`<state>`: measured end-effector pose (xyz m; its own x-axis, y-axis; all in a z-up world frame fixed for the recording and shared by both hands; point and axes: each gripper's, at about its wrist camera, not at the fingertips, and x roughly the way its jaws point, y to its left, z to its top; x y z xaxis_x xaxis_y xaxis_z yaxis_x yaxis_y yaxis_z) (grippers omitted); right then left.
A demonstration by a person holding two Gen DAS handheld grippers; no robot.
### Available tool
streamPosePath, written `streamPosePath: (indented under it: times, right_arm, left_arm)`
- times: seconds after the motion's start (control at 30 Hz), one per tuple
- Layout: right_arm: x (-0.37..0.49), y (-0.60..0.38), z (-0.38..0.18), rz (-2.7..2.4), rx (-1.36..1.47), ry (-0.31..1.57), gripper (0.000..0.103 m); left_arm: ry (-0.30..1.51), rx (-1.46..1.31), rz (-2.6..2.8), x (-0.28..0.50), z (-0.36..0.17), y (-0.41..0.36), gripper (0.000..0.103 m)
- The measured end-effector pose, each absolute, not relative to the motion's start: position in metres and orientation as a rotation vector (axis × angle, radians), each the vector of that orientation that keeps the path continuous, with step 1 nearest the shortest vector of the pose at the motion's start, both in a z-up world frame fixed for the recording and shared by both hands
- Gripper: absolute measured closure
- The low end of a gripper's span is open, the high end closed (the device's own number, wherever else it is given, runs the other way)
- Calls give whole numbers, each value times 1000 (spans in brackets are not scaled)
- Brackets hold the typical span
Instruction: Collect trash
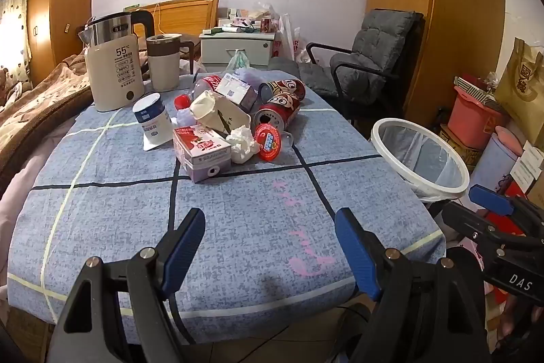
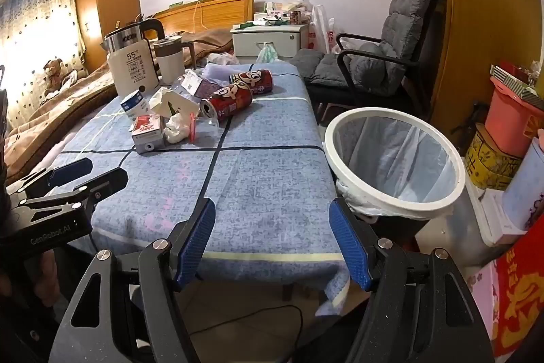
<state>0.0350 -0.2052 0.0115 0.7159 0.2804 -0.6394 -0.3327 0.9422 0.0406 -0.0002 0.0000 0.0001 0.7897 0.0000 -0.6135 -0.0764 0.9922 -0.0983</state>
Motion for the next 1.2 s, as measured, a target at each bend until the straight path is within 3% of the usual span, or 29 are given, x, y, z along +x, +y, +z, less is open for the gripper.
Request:
streamPosePath:
  times: [1.2]
  right_arm:
    - [36,-205,13,340,-81,688,33]
  left_arm:
    - [658,-107,43,-1,5,-1,23]
